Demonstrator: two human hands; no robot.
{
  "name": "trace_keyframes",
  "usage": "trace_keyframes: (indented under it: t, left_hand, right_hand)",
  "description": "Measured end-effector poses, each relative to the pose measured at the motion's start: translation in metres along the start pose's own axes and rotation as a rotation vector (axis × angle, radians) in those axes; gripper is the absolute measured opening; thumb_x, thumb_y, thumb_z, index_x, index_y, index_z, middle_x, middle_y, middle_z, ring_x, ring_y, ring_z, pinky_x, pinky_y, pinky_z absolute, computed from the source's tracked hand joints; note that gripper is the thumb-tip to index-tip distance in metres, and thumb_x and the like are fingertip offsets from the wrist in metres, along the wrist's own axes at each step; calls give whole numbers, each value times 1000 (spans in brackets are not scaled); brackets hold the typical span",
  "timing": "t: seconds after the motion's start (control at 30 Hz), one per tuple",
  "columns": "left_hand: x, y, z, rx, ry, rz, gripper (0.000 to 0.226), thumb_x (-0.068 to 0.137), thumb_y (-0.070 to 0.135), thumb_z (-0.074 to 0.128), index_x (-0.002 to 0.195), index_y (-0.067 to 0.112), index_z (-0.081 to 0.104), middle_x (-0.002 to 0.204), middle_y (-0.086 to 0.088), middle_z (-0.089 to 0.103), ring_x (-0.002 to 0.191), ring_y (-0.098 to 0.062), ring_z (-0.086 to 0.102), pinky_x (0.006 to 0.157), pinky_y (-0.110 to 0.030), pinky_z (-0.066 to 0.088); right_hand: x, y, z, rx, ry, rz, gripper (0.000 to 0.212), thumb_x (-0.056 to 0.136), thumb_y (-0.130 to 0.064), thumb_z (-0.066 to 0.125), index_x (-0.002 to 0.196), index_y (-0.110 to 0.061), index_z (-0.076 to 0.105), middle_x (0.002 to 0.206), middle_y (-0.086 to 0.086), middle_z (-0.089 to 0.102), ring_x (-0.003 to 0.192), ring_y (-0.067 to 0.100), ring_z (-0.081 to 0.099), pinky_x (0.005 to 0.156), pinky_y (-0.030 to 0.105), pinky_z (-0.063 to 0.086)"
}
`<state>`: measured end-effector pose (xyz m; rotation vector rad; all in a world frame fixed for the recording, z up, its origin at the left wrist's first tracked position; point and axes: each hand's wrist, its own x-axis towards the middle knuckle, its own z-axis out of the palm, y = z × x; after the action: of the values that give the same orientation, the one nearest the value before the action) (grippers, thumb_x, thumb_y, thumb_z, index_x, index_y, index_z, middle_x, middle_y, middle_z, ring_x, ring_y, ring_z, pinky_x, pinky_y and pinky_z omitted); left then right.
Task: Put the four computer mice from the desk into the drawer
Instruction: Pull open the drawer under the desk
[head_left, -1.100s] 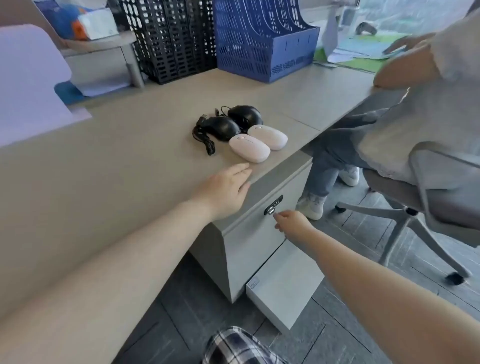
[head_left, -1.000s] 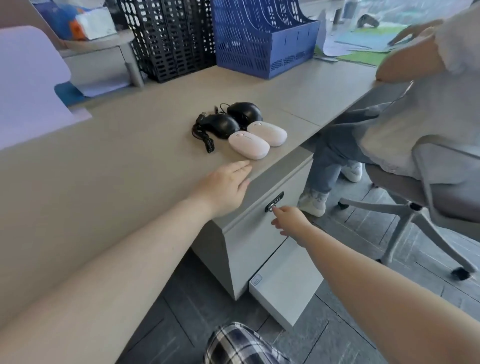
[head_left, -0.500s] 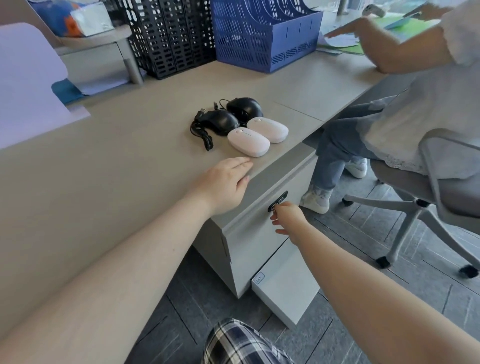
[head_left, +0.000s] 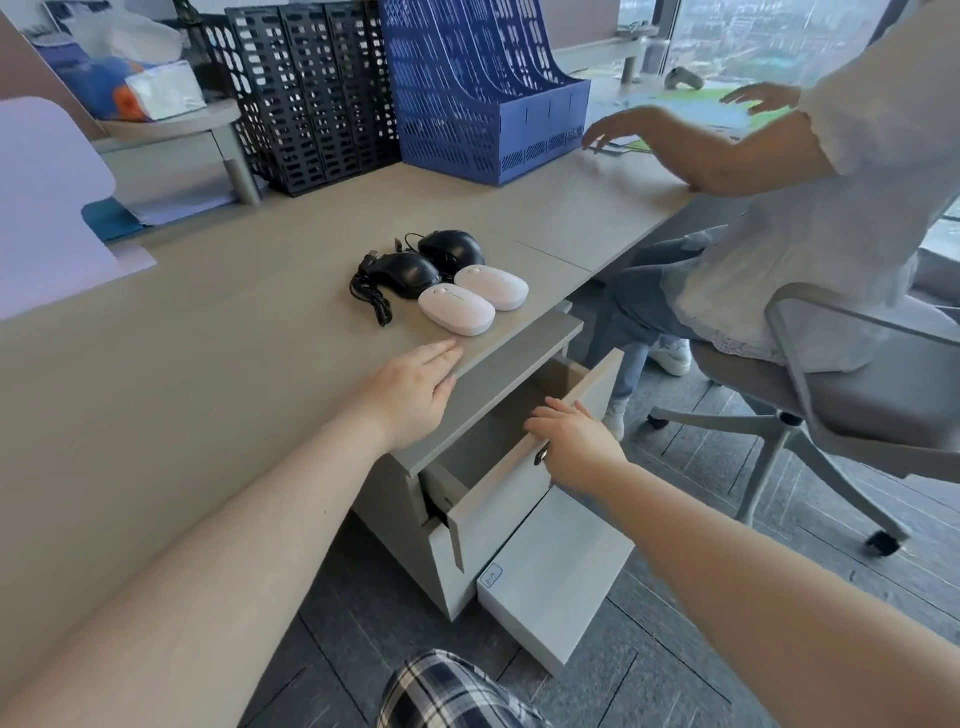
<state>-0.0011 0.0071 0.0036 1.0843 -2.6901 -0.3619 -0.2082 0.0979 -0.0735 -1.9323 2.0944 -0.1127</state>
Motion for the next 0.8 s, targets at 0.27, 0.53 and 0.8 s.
trace_keyframes:
  t: [0.27,0.53,0.8]
  left_hand:
    - [-10,1,1,88,-42,-26,57,94,34,22,147,14,26,158,-1,23,145,-15,21,118,-39,23]
    - [-15,5,1,113,-24,-55,49,101,24,33,148,15,23,159,2,19,146,-13,16,118,-34,17]
    - [-15,4,2,109,-16,-55,50,100,27,33,148,16,23,159,1,20,146,-12,16,119,-35,17]
  right_hand:
    - [-43,16,-15,62,63,154,33,83,-17,40,71,-21,70,83,-1,69,92,23,60,76,31,52]
    - [-94,53,-23,18,8,360,40,85,-32,44,50,-13,43,53,4,42,53,23,42,49,25,33]
    - [-116,69,-16,-119,-35,468,45,87,-30,43,46,-14,32,48,-1,33,47,20,34,44,20,27]
